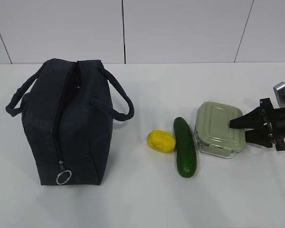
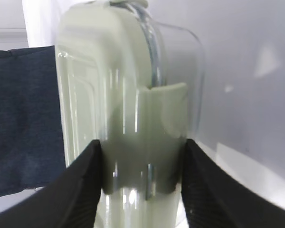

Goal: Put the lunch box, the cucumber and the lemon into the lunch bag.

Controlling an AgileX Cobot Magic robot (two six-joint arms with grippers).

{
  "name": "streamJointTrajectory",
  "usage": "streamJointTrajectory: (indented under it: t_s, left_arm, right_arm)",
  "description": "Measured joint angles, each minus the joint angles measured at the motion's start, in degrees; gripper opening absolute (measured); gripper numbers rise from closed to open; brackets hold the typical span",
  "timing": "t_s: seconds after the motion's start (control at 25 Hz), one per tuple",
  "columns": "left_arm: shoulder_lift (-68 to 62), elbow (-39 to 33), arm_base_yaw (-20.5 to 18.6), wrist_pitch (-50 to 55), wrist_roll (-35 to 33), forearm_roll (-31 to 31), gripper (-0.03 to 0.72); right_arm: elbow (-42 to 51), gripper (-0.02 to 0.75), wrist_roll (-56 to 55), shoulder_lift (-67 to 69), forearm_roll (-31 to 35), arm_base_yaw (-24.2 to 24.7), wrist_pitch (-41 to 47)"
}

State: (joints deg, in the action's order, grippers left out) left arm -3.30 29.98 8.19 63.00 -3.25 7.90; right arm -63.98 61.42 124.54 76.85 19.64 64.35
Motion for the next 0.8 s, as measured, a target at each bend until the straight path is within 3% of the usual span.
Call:
streamJointTrajectory:
  t_s: [0.8]
  left_arm:
    - [-4.3, 0.1, 0.0, -1.6, 0.0, 4.1, 0.240]
  right_arm:
    - [0.0, 0.361, -4.4, -4.8, -0.8, 0.0, -0.1]
